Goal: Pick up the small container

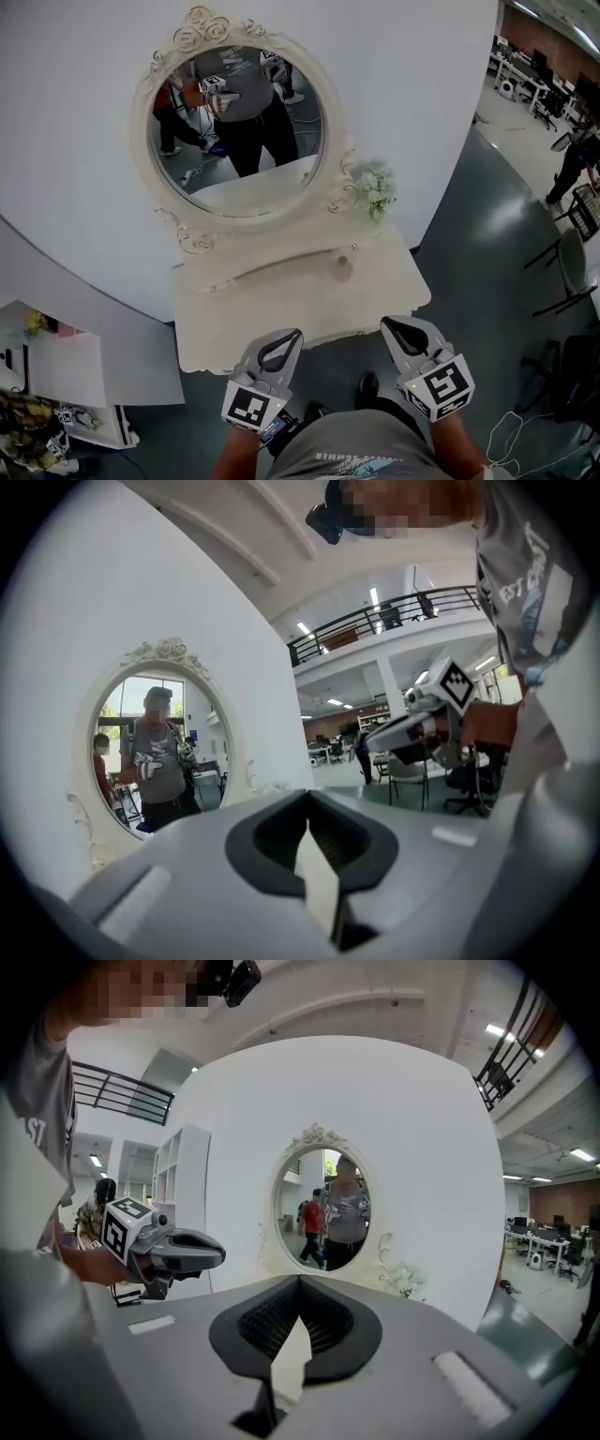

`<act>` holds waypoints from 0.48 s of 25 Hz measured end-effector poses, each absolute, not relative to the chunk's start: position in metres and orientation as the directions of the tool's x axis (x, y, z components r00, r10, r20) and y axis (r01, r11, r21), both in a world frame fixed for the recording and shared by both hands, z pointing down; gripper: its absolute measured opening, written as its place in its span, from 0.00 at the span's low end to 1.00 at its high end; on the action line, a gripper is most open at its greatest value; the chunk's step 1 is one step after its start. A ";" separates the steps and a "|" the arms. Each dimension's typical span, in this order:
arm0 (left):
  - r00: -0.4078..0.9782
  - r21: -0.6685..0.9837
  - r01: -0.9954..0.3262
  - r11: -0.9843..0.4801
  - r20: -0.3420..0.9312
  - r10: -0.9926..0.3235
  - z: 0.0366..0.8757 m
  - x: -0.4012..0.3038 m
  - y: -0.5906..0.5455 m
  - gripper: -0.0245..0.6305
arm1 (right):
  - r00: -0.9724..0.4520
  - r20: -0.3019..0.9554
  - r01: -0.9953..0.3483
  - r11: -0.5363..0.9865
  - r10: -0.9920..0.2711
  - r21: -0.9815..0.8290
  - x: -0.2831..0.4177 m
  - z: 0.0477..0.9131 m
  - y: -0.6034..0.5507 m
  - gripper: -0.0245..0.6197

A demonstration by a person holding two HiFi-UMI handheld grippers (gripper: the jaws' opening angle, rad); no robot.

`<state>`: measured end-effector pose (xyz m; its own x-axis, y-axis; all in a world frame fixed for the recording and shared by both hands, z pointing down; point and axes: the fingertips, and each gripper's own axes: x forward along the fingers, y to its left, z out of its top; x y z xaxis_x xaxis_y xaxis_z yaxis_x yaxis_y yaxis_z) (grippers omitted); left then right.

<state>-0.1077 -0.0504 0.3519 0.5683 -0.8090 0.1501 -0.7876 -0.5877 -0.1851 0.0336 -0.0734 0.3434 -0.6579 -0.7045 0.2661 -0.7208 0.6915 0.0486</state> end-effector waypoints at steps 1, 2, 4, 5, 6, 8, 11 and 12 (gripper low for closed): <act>0.549 -0.187 -0.799 -0.571 0.158 -0.821 0.351 -0.104 -0.055 0.04 | -0.676 0.258 -0.705 0.708 -0.690 0.048 0.036 0.342 -0.082 0.04; 0.530 -0.191 -0.810 -0.554 0.167 -0.832 0.352 -0.101 -0.060 0.04 | -0.693 0.252 -0.689 0.723 -0.676 0.047 0.039 0.341 -0.091 0.04; 0.491 -0.197 -0.831 -0.520 0.179 -0.853 0.352 -0.093 -0.070 0.04 | -0.720 0.244 -0.661 0.749 -0.649 0.039 0.046 0.344 -0.108 0.04; 0.473 -0.198 -0.841 -0.503 0.182 -0.862 0.353 -0.089 -0.074 0.04 | -0.732 0.244 -0.649 0.760 -0.636 0.034 0.050 0.346 -0.116 0.04; 0.456 -0.199 -0.850 -0.487 0.184 -0.871 0.352 -0.084 -0.078 0.04 | -0.743 0.243 -0.637 0.770 -0.624 0.029 0.055 0.348 -0.124 0.04; 0.426 -0.204 -0.864 -0.460 0.190 -0.884 0.353 -0.075 -0.083 0.04 | -0.765 0.242 -0.611 0.791 -0.597 0.019 0.062 0.352 -0.136 0.04; 0.374 -0.209 -0.885 -0.417 0.216 -0.902 0.357 -0.066 -0.088 0.04 | -0.797 0.241 -0.570 0.822 -0.553 0.002 0.070 0.359 -0.151 0.04; 0.356 -0.213 -0.891 -0.402 0.222 -0.908 0.357 -0.064 -0.090 0.04 | -0.806 0.241 -0.558 0.830 -0.541 -0.004 0.072 0.361 -0.156 0.04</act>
<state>-0.0642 -0.0902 0.3567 0.3563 -0.9076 0.2219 -0.8907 -0.4017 -0.2127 0.0723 -0.1564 0.3608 -0.8056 -0.5411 0.2413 -0.5584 0.8296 -0.0040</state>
